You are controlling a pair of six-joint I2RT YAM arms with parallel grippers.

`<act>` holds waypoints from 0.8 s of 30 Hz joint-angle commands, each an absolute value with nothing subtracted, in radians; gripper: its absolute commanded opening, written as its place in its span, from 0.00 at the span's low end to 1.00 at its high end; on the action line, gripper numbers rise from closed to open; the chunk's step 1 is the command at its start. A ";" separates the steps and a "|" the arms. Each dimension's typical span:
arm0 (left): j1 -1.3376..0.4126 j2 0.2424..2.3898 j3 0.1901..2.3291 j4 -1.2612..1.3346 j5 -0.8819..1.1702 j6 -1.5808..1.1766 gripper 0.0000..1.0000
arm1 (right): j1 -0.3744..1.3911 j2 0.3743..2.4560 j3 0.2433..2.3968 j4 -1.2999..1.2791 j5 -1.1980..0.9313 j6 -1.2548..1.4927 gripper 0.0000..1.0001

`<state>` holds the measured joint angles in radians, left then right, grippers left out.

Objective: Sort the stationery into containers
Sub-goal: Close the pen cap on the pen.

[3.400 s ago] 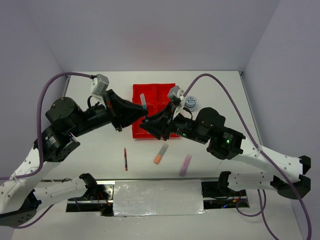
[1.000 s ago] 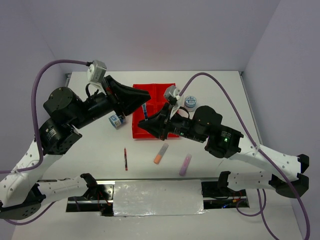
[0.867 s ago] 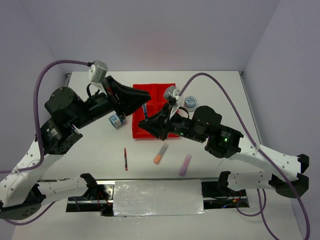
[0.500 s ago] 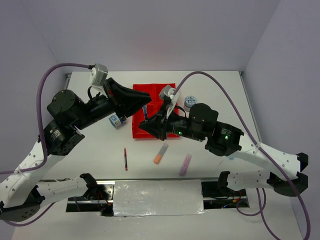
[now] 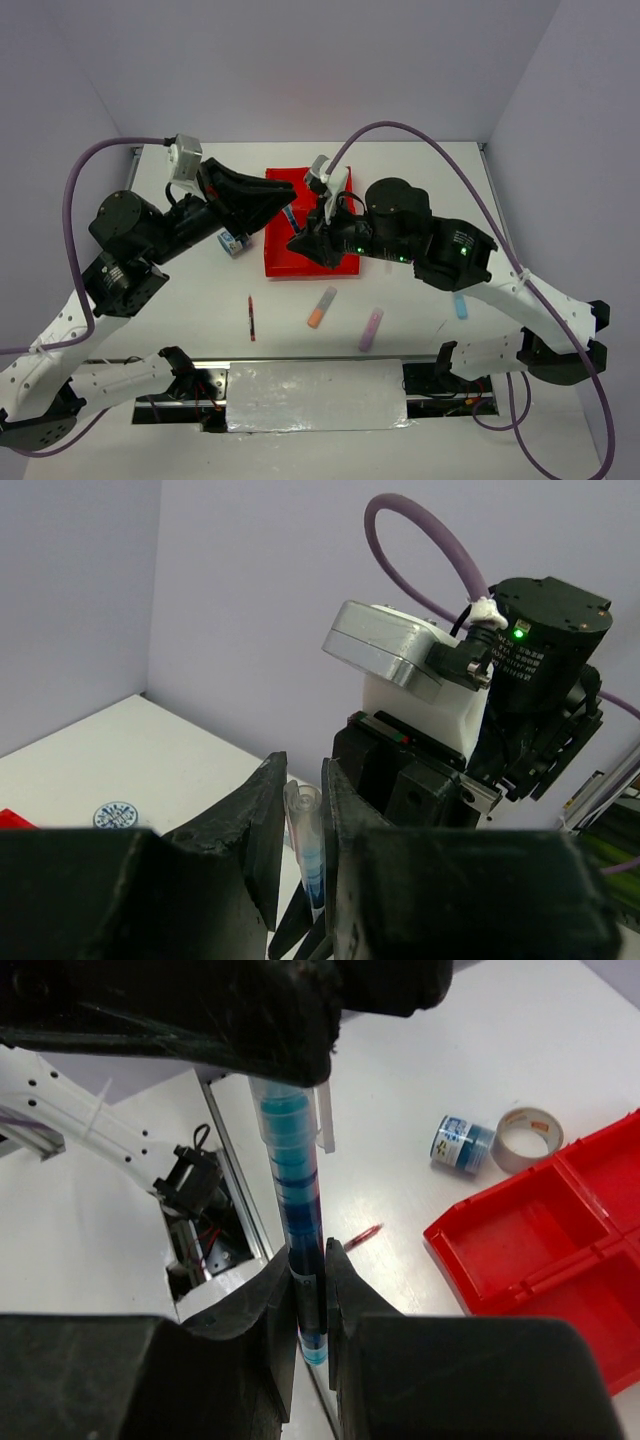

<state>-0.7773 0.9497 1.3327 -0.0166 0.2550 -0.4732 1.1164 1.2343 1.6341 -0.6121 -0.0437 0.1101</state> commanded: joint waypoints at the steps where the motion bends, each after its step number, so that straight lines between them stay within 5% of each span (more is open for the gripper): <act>1: -0.801 0.953 1.246 -0.337 0.416 -0.440 0.00 | 1.066 1.201 1.784 -0.284 0.029 0.153 0.00; 24: -0.874 0.954 0.976 -0.245 0.402 -0.494 0.00 | 0.960 1.331 2.066 -0.216 -0.161 0.181 0.00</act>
<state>-0.8093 0.9039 1.1061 0.2371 0.1638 -0.4824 1.0225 1.3903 1.9015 -0.8318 -0.2256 0.1146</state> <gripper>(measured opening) 0.274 0.190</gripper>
